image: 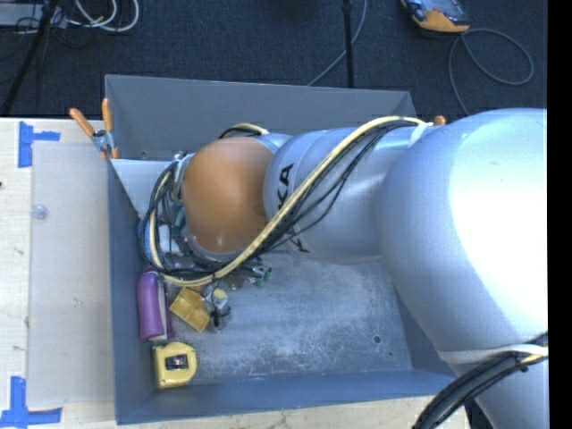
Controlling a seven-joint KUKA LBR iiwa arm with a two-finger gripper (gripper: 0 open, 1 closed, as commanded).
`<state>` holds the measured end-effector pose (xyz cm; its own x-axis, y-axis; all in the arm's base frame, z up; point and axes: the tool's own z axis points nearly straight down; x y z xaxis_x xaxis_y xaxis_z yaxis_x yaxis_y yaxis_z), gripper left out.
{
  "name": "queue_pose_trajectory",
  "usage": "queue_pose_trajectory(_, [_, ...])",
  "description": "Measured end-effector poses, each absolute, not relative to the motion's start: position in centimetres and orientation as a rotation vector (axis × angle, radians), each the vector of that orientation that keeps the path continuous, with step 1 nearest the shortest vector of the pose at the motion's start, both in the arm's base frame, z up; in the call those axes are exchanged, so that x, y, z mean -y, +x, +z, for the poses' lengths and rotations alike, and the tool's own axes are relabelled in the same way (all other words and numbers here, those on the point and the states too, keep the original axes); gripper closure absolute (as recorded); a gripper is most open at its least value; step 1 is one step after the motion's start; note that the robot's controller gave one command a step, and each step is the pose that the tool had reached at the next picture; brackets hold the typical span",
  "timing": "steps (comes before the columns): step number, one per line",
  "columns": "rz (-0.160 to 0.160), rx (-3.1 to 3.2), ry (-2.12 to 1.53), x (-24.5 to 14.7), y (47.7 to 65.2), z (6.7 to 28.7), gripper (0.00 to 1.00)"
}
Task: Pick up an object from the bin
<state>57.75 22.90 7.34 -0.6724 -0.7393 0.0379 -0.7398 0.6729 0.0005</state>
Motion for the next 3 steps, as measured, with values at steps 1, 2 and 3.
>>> queue_pose_trajectory(1, [0.037, 2.792, 1.344, -23.0, 58.3, 7.4, 1.00])
queue_pose_trajectory(2, [0.049, 2.757, 1.399, -23.2, 58.8, 7.5, 1.00])
queue_pose_trajectory(3, [0.033, 2.762, 1.408, -23.6, 57.9, 21.6, 1.00])
